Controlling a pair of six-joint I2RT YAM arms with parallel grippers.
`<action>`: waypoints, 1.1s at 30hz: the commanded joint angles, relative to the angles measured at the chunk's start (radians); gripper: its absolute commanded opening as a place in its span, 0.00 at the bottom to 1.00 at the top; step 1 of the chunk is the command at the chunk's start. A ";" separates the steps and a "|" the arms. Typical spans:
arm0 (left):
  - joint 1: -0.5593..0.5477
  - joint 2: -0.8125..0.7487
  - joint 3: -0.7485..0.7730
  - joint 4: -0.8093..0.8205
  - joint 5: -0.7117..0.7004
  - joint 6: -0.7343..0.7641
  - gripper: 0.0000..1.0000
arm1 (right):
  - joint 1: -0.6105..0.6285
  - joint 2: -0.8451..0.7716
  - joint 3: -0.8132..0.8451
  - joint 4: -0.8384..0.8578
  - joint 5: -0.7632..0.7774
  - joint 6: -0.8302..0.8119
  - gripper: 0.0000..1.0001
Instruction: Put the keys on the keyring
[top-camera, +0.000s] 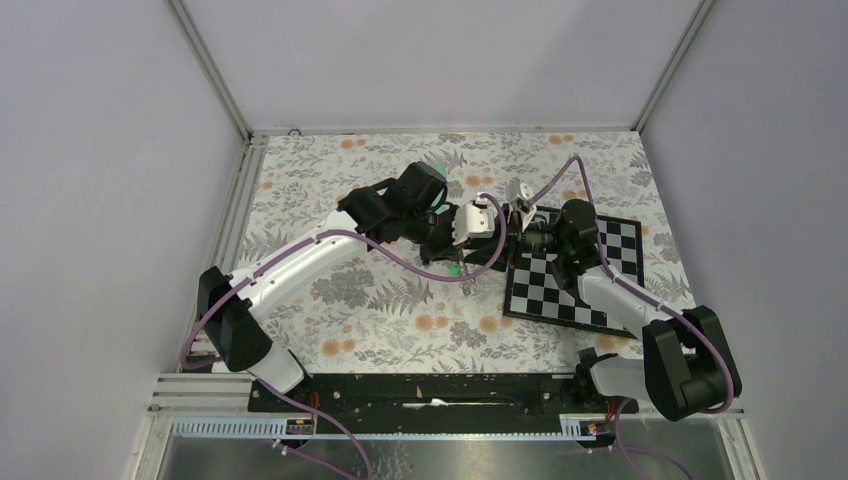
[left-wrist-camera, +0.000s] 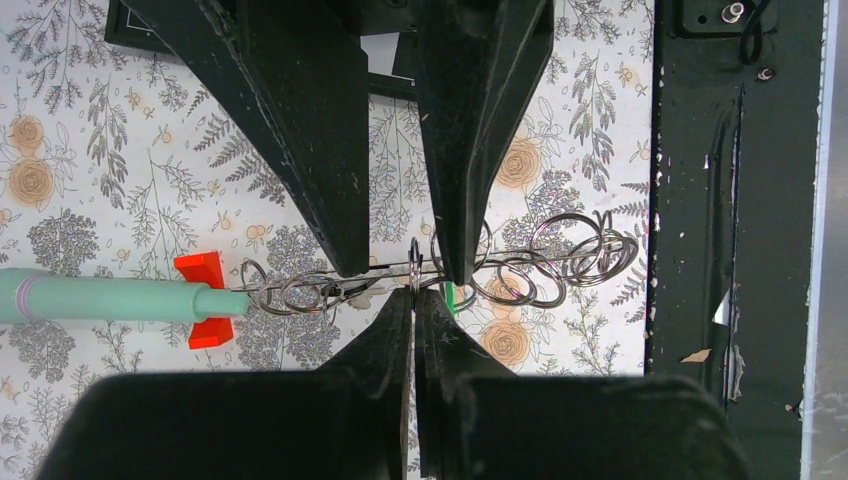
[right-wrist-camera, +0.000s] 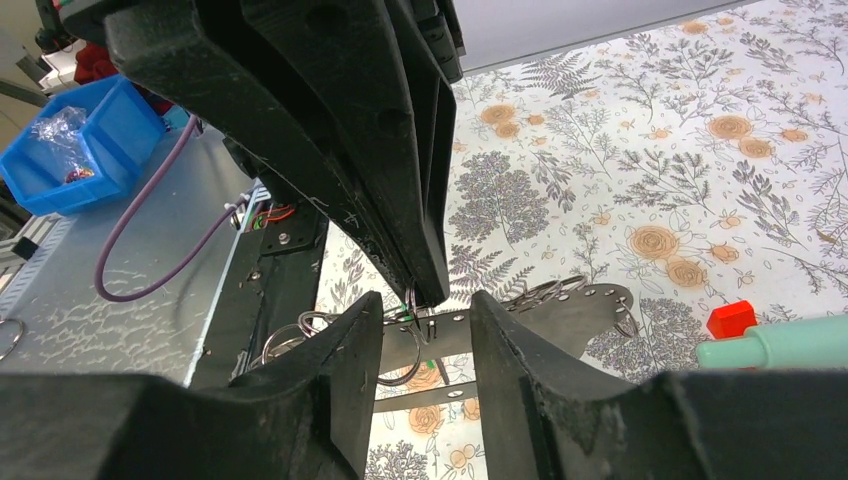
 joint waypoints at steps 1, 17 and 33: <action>-0.007 -0.015 0.048 0.028 -0.002 -0.009 0.00 | 0.013 0.000 0.006 0.058 0.005 0.012 0.43; -0.014 -0.006 0.045 0.028 -0.006 -0.011 0.00 | 0.023 0.005 0.012 0.048 0.005 0.009 0.27; -0.035 0.048 0.155 -0.185 -0.149 -0.003 0.00 | 0.023 -0.022 0.019 -0.060 -0.007 -0.093 0.34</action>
